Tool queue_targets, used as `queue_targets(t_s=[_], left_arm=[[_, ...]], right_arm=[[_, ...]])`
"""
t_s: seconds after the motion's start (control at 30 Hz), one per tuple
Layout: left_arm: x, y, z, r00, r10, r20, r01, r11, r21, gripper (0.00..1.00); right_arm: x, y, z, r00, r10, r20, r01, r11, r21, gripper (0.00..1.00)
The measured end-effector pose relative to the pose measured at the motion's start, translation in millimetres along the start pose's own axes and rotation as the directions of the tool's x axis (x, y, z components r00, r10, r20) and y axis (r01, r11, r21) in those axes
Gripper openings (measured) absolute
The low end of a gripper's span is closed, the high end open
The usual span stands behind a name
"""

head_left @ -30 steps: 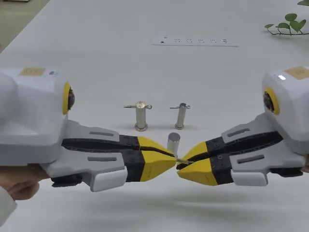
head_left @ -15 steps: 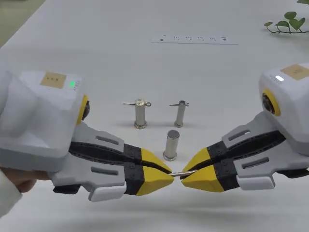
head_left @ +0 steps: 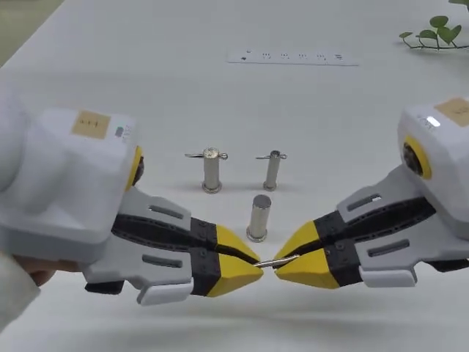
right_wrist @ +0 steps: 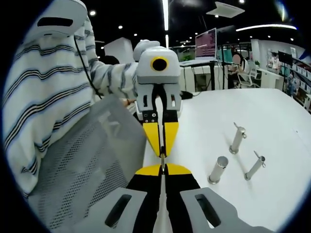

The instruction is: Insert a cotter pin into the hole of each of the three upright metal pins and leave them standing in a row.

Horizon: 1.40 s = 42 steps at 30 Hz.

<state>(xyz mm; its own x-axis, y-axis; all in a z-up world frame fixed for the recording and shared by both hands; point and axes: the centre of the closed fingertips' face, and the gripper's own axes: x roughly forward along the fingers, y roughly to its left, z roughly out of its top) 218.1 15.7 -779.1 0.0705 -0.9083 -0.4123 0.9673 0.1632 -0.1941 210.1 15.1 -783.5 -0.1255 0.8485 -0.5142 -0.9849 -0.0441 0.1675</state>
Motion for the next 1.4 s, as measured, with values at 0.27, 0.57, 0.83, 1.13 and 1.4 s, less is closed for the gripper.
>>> queue_targets(t_s=[0.27,0.57,0.83,1.13,1.4], left_arm=[[1.0,10.1,1.2,0.9988,0.042,0.026,-0.043,0.999,0.026,0.11],[1.8,46.1,4.9,0.9786,0.196,0.061,-0.194,0.980,-0.042,0.28],[3.4,72.8,-2.6,0.9519,0.301,0.060,-0.293,0.950,-0.113,0.27],[23.8,79.1,-17.0,0.9484,0.315,0.037,-0.305,0.939,-0.160,0.24],[31.2,88.8,-20.4,0.9356,0.351,0.041,-0.342,0.929,-0.144,0.24]], right_arm=[[-6.7,-12.8,0.9,0.9988,-0.048,0.014,0.047,0.999,0.016,0.03],[-24.0,-39.6,-1.7,0.9855,-0.163,0.048,0.161,0.986,0.035,0.03],[-34.4,-54.1,-14.2,0.9765,-0.212,0.042,0.208,0.975,0.073,0.04],[-38.7,-71.5,-27.5,0.9718,-0.235,0.024,0.231,0.968,0.097,0.04],[-35.8,-79.5,-34.3,0.9789,-0.205,-0.001,0.204,0.975,0.088,0.04]])
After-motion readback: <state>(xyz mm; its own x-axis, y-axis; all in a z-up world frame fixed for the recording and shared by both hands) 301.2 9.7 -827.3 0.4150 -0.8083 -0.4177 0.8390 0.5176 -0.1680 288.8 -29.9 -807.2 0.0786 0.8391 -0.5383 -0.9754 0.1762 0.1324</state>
